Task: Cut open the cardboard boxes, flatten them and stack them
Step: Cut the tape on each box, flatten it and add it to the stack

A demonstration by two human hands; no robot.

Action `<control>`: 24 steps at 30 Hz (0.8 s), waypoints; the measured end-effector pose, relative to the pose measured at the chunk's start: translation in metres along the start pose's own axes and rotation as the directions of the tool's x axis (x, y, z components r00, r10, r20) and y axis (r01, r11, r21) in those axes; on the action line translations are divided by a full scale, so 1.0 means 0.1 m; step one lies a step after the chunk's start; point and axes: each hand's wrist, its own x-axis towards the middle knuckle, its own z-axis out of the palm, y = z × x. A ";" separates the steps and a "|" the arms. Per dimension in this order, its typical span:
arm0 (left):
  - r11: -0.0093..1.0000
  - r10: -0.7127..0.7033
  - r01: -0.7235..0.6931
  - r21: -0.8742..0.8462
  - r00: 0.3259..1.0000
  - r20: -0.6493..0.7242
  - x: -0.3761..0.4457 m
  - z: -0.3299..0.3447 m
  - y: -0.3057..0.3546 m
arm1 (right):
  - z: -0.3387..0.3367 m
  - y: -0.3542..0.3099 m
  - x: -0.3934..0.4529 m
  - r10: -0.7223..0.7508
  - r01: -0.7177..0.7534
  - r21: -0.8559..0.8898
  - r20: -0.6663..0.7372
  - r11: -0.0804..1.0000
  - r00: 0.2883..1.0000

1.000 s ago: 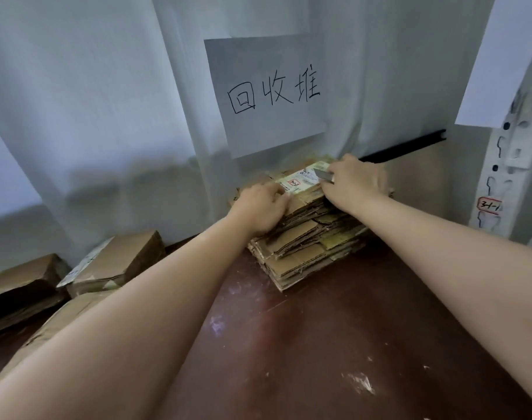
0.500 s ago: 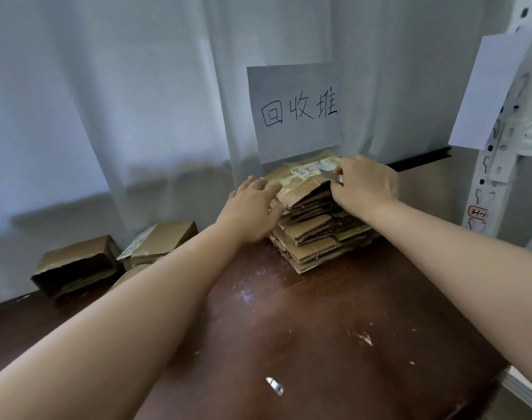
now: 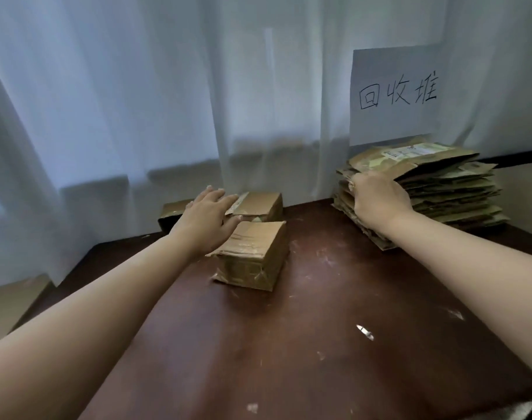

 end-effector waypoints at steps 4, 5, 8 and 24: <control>0.998 -0.027 0.028 -0.049 1.000 0.016 -0.23 0.10 -0.30 | 0.20 -0.40 -0.06 -0.062 0.064 -0.041 0.044 0.997 0.997; 0.998 -0.028 0.029 -0.062 0.999 0.016 -0.28 0.14 -0.34 | 0.25 -0.48 -0.06 -0.058 0.059 -0.027 0.055 0.998 0.997; 0.994 -0.041 0.043 -0.103 0.999 0.028 -0.41 0.25 -0.44 | 0.39 -0.68 -0.07 0.007 -0.010 0.038 0.074 0.999 0.997; 0.688 -0.259 0.308 -0.657 0.950 0.175 -0.62 0.66 -0.42 | 0.82 -0.95 -0.16 0.034 -0.154 0.450 0.263 0.880 0.964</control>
